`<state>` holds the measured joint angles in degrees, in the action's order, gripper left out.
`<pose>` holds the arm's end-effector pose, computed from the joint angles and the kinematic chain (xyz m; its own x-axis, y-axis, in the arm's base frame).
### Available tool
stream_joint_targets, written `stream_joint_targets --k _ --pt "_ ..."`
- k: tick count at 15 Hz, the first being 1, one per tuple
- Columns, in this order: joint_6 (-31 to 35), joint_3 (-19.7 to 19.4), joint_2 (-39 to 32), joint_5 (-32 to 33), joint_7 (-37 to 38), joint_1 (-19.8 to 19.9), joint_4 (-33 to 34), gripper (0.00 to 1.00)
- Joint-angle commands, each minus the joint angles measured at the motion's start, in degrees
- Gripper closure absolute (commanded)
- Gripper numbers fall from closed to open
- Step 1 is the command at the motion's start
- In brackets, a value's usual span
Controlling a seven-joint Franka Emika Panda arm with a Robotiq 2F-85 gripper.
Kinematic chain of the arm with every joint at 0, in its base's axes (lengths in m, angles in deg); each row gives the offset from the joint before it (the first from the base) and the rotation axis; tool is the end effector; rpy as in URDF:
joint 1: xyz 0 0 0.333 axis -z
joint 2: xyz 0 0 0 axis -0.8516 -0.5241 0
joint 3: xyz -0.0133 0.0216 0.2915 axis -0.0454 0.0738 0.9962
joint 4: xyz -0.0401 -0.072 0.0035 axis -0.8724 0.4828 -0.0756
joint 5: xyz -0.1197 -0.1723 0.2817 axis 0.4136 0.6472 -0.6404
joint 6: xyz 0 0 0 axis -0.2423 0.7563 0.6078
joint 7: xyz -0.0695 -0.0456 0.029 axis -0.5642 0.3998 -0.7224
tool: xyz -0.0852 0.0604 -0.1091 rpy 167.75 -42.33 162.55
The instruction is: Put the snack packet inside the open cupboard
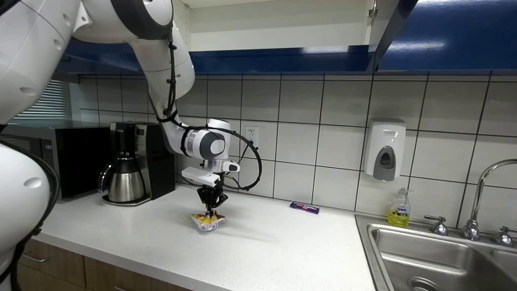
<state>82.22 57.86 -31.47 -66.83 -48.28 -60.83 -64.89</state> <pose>0.5583 -0.0008 0.1789 0.9918 -0.1269 -0.0177 -0.1278 -0.9894 -0.0695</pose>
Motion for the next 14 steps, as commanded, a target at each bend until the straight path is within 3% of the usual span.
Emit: stream_joint_targets --k 1,8,14 --pt "-1.3 0.4 4.5 2.2 2.2 0.6 -2.0 1.00" --pt "-2.9 0.4 11.0 3.7 3.3 0.4 -5.5 1.00" --pt "-6.6 0.7 20.9 4.3 2.9 0.6 -13.6 1.00"
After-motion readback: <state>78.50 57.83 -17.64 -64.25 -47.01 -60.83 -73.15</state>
